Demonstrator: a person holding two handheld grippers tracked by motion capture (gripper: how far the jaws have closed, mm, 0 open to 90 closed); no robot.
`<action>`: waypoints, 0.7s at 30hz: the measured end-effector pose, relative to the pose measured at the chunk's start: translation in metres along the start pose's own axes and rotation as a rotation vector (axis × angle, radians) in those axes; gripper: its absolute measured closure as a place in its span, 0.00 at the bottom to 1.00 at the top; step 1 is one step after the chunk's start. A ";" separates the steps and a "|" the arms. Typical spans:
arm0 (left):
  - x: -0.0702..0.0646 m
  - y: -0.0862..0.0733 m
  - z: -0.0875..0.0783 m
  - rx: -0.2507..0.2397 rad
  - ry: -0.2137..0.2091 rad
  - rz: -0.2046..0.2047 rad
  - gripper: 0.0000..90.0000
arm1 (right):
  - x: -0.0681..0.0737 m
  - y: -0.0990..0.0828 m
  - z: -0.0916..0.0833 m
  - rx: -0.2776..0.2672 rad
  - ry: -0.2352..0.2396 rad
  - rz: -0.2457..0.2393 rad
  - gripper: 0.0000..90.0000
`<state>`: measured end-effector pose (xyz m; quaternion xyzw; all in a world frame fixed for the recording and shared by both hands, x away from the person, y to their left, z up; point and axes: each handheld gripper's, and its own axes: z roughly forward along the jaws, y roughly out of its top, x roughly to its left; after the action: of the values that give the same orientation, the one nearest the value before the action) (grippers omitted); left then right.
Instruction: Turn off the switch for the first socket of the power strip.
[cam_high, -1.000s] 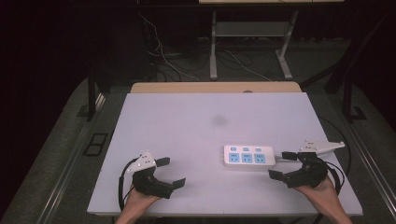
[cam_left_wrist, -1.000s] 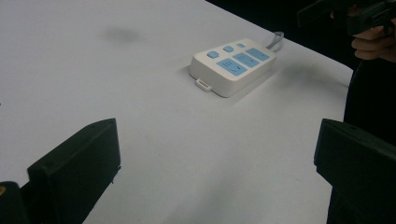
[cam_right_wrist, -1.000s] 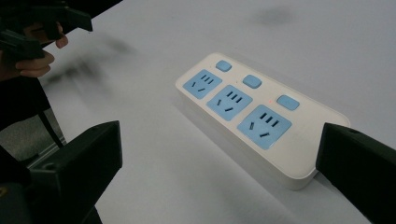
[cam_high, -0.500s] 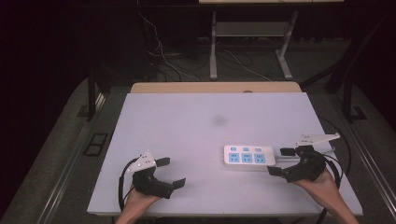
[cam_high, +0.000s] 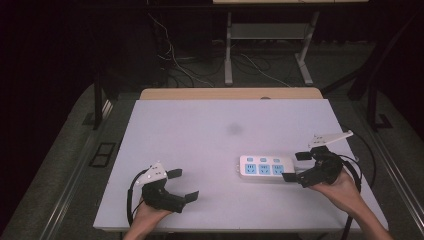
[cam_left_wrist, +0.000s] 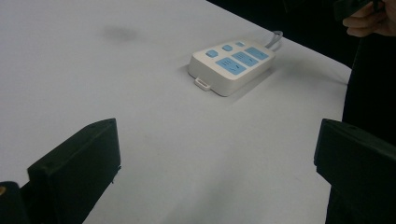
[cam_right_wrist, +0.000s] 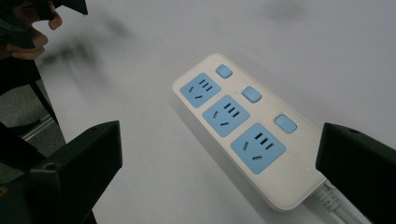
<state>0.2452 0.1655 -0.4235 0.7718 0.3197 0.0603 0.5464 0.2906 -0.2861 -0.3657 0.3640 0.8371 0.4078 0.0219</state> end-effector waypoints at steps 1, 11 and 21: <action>0.000 0.000 0.000 0.000 0.000 0.000 0.00 | 0.000 0.002 0.001 0.006 0.001 -0.004 0.00; 0.000 0.000 0.000 0.001 -0.004 -0.001 0.00 | -0.008 0.015 0.010 0.049 -0.008 -0.006 0.00; 0.000 0.000 0.001 0.003 -0.005 0.000 0.00 | -0.017 0.019 0.019 0.072 -0.011 0.015 0.00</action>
<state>0.2455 0.1649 -0.4241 0.7726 0.3186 0.0580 0.5460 0.3205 -0.2772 -0.3695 0.3731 0.8484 0.3754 0.0103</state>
